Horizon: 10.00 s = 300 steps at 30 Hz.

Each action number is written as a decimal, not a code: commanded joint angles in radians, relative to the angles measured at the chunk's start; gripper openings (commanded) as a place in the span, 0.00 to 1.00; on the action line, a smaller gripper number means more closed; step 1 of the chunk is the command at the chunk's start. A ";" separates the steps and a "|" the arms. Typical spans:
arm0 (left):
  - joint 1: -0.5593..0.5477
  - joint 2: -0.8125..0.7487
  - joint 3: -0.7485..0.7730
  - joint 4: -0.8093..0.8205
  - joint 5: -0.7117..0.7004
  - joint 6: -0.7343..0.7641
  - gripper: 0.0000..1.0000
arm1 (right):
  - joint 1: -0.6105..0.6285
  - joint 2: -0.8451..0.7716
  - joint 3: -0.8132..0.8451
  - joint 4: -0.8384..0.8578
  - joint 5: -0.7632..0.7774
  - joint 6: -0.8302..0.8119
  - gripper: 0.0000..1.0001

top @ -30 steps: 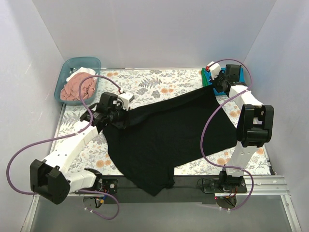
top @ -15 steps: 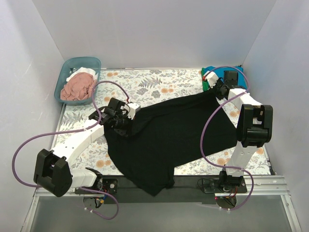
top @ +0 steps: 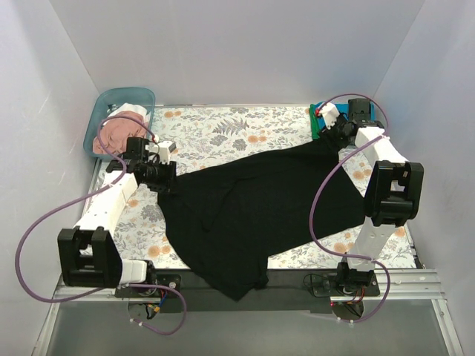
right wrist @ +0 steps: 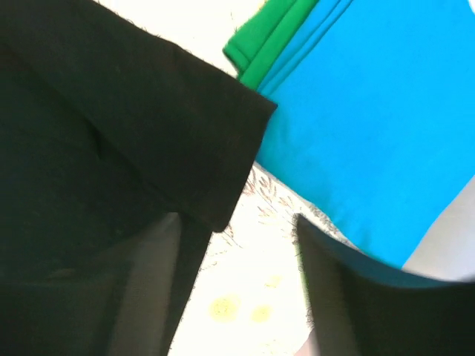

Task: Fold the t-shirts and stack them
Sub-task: Fold the tshirt

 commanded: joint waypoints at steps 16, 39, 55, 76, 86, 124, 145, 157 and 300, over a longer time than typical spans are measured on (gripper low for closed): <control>0.056 0.460 0.007 0.177 -0.274 -0.075 0.16 | 0.117 0.055 -0.211 -0.144 0.132 0.069 0.25; 0.166 0.509 0.532 -0.094 0.044 0.155 0.43 | 0.245 -0.197 -0.202 -0.345 -0.031 0.138 0.40; 0.071 0.403 0.282 -0.064 -0.017 0.163 0.50 | 0.136 0.111 -0.015 -0.320 0.127 0.105 0.37; -0.085 0.442 0.290 -0.078 0.015 0.102 0.49 | 0.107 0.004 0.004 -0.349 0.085 0.073 0.49; -0.102 0.440 0.248 -0.067 -0.048 0.099 0.50 | -0.044 0.127 0.136 -0.489 -0.045 0.257 0.52; -0.102 0.454 0.241 -0.122 -0.123 0.169 0.55 | -0.146 0.274 0.231 -0.555 -0.163 0.359 0.11; -0.104 0.437 0.161 -0.127 -0.047 0.149 0.25 | 0.000 0.079 0.378 -0.559 -0.325 0.320 0.49; -0.102 0.370 0.170 -0.117 -0.025 0.117 0.00 | 0.488 0.404 0.718 -0.449 -0.522 0.556 0.52; 0.101 0.372 0.493 -0.349 0.056 0.189 0.42 | 0.584 0.251 0.347 -0.107 -0.635 0.704 0.56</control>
